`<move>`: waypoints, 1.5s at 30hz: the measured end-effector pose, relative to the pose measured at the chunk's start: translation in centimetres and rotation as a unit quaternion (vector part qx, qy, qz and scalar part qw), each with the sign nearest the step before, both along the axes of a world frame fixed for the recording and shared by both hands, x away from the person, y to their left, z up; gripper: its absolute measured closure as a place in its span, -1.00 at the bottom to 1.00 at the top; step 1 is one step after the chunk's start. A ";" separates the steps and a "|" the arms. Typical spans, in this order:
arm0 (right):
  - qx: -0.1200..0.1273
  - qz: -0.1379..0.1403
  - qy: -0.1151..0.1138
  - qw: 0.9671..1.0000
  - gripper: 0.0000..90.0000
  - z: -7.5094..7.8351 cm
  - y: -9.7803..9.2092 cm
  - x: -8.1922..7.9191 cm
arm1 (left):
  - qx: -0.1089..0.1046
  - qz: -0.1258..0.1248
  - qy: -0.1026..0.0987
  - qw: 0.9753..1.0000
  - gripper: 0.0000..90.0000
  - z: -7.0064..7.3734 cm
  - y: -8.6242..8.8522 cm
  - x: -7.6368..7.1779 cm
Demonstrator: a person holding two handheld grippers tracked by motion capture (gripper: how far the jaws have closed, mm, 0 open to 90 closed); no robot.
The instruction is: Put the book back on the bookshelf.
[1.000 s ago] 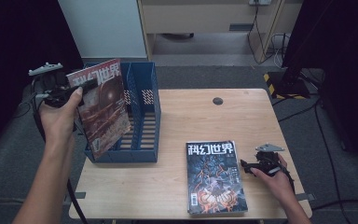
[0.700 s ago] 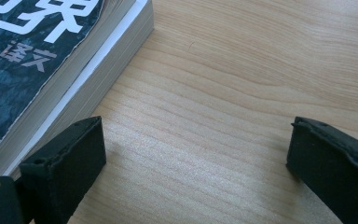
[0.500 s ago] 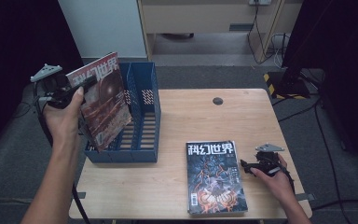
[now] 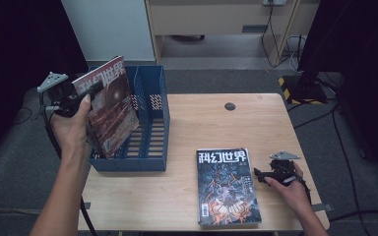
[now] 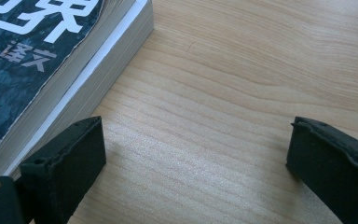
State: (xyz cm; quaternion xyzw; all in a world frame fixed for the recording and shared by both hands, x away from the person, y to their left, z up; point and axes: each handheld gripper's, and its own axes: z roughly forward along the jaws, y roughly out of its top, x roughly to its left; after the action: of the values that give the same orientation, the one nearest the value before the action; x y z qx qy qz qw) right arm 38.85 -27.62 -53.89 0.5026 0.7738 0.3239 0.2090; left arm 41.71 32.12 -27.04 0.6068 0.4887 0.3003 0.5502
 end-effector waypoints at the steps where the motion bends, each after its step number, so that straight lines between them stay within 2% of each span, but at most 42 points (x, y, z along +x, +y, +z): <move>1: 0.000 0.000 0.000 1.000 -0.90 0.0 0.0 0.0 | -0.001 0.000 0.000 1.000 0.86 -0.1 0.0 0.0; 9: 0.000 0.000 0.000 1.000 -0.90 0.0 0.0 0.0 | 0.002 0.003 0.001 1.000 0.86 -1.0 0.0 0.5; 24: -0.001 -0.001 -0.002 1.000 -0.90 0.0 0.0 0.0 | -0.001 0.004 -0.020 1.000 0.86 -1.9 0.0 1.0; 45: -0.001 -0.001 -0.001 1.000 -0.90 0.0 0.0 0.0 | -0.001 0.007 -0.019 1.000 0.86 -3.0 -0.2 1.6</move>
State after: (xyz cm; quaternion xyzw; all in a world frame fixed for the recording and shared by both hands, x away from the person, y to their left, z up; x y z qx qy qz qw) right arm 38.81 -27.59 -53.91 0.5028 0.7731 0.3240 0.2109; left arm 43.35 31.93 -30.00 0.5967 0.4829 0.3149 0.5582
